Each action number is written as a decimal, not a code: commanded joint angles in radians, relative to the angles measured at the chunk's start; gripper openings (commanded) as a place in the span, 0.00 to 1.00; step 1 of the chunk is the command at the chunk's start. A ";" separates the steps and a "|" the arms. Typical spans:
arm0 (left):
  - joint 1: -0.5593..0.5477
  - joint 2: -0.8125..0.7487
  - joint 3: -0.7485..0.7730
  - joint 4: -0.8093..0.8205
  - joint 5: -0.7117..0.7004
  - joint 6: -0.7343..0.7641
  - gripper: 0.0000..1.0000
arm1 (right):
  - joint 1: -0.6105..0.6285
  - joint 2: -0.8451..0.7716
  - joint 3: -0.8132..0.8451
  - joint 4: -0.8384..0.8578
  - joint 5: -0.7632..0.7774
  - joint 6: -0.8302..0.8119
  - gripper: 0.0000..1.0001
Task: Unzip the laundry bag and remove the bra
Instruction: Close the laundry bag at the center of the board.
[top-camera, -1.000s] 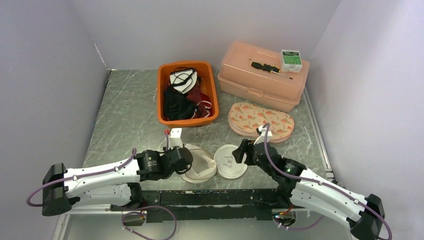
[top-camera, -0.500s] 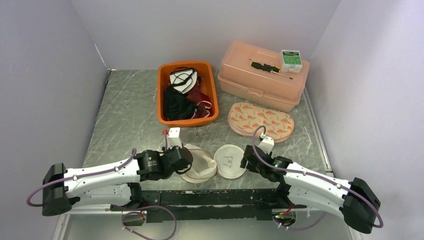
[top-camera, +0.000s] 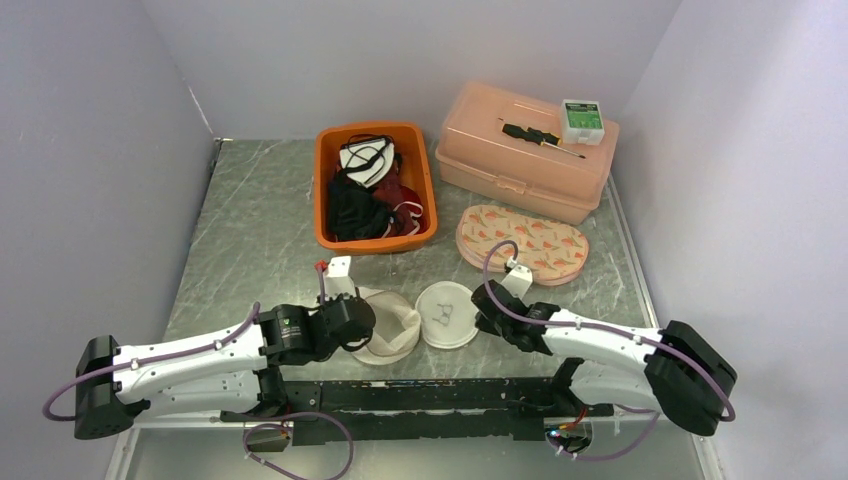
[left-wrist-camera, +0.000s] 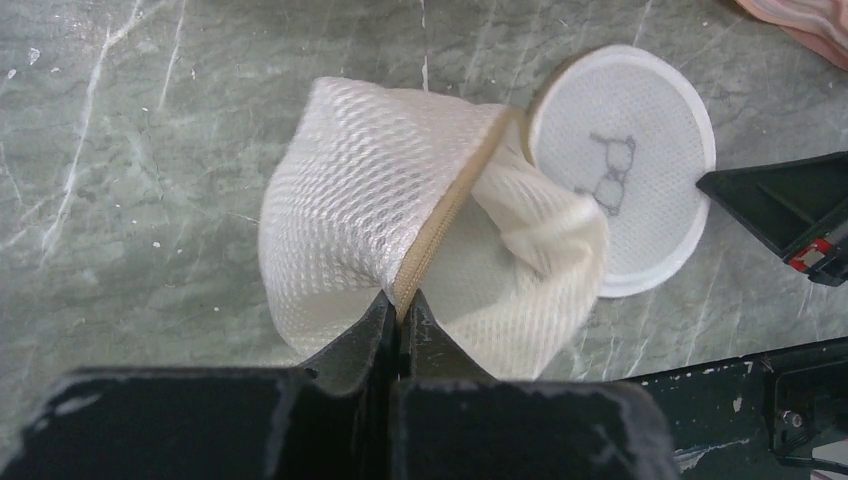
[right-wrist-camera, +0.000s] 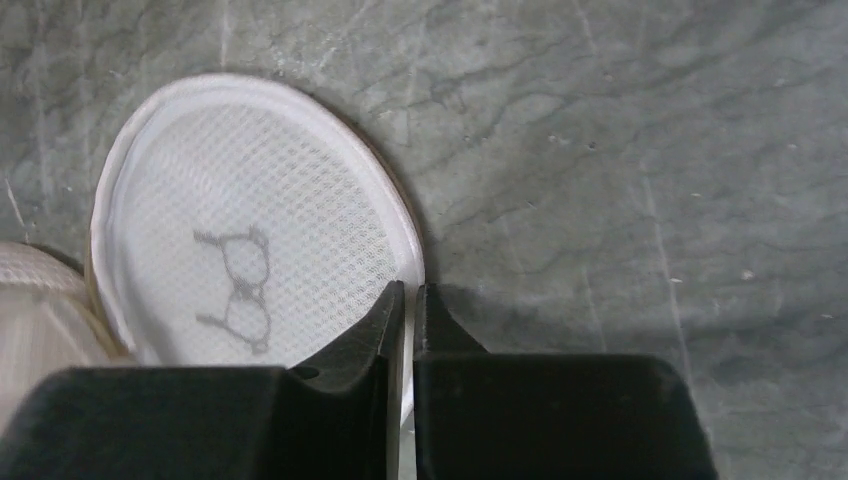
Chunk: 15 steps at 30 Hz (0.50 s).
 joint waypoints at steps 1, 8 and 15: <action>-0.002 -0.017 0.008 0.023 -0.001 0.002 0.03 | 0.001 0.073 -0.027 -0.083 -0.106 -0.005 0.00; -0.001 -0.028 0.008 0.042 0.007 0.022 0.03 | 0.000 -0.100 0.074 -0.211 -0.037 -0.054 0.00; -0.001 -0.020 0.063 0.053 -0.008 0.079 0.03 | 0.004 -0.373 0.265 -0.201 -0.066 -0.330 0.00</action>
